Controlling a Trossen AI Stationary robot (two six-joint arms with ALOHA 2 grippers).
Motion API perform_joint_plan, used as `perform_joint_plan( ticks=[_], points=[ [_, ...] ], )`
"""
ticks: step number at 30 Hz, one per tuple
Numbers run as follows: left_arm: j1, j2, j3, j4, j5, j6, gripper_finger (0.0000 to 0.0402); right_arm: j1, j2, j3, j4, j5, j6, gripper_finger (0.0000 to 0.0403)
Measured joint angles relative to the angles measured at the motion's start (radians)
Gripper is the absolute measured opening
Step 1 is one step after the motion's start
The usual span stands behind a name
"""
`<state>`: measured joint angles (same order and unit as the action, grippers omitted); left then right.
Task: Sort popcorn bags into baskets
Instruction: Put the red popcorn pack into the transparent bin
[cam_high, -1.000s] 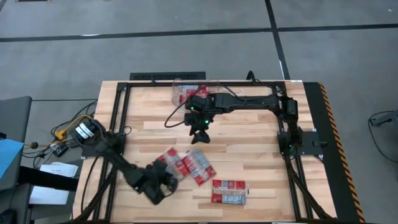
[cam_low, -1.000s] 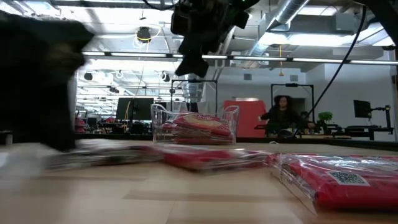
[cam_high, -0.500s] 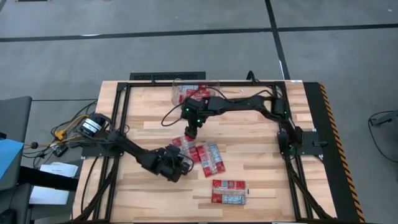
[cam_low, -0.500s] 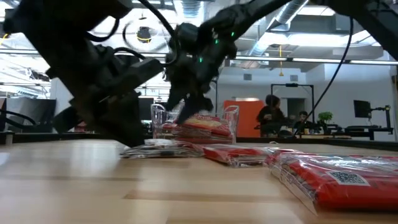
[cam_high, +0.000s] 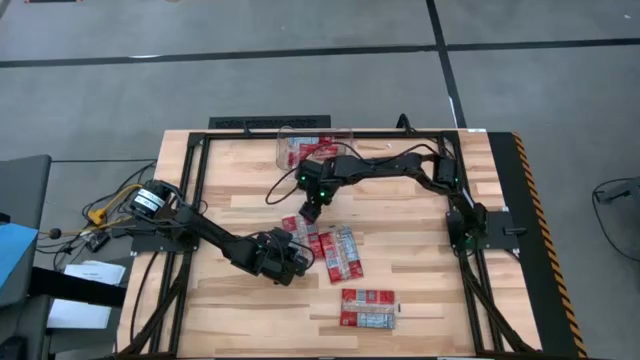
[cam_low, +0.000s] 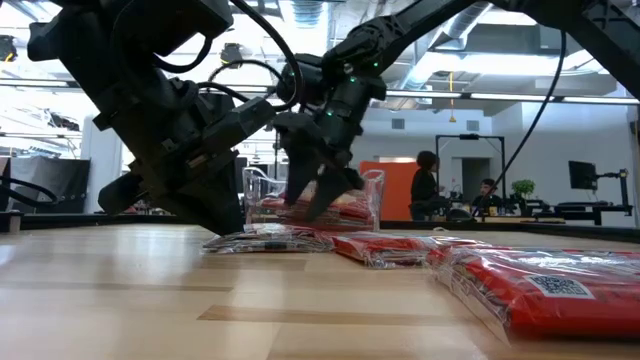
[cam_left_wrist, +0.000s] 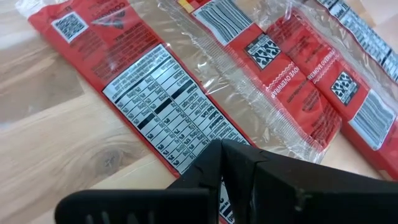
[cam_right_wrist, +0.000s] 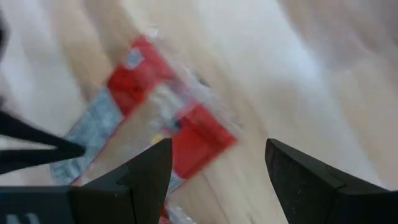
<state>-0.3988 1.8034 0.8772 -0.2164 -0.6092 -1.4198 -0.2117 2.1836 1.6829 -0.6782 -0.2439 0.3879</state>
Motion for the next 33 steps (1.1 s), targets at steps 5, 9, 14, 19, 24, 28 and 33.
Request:
perform_joint_plan(
  ticks=[5, 9, 14, 19, 24, 28, 33],
  points=[
    [-0.003, -0.001, 0.0, 0.028, -0.006, -0.051, 0.0, 0.021, -0.003, -0.058, -0.064, 0.068, 0.09, 0.0281],
    [0.0, -0.001, 0.001, 0.058, -0.012, -0.027, 0.0, 0.051, -0.008, -0.082, -0.012, 0.063, 0.143, 0.0281],
    [0.014, -0.001, 0.001, 0.063, -0.012, -0.025, 0.0, 0.068, -0.008, -0.084, 0.014, 0.04, 0.186, 0.0281],
    [0.023, -0.001, 0.001, 0.078, -0.013, -0.024, 0.0, 0.059, -0.007, -0.084, 0.029, 0.017, 0.223, 0.0281],
    [0.028, -0.001, 0.001, 0.103, -0.022, -0.016, 0.0, 0.064, -0.001, -0.085, 0.144, -0.084, 0.278, 0.0281],
    [0.036, -0.001, 0.001, 0.11, -0.025, -0.015, 0.0, 0.066, -0.001, -0.085, 0.201, -0.097, 0.318, 0.0281],
    [0.044, -0.001, 0.001, 0.116, -0.028, 0.001, 0.0, 0.073, -0.001, -0.085, 0.204, -0.097, 0.319, 0.0281]
  ],
)
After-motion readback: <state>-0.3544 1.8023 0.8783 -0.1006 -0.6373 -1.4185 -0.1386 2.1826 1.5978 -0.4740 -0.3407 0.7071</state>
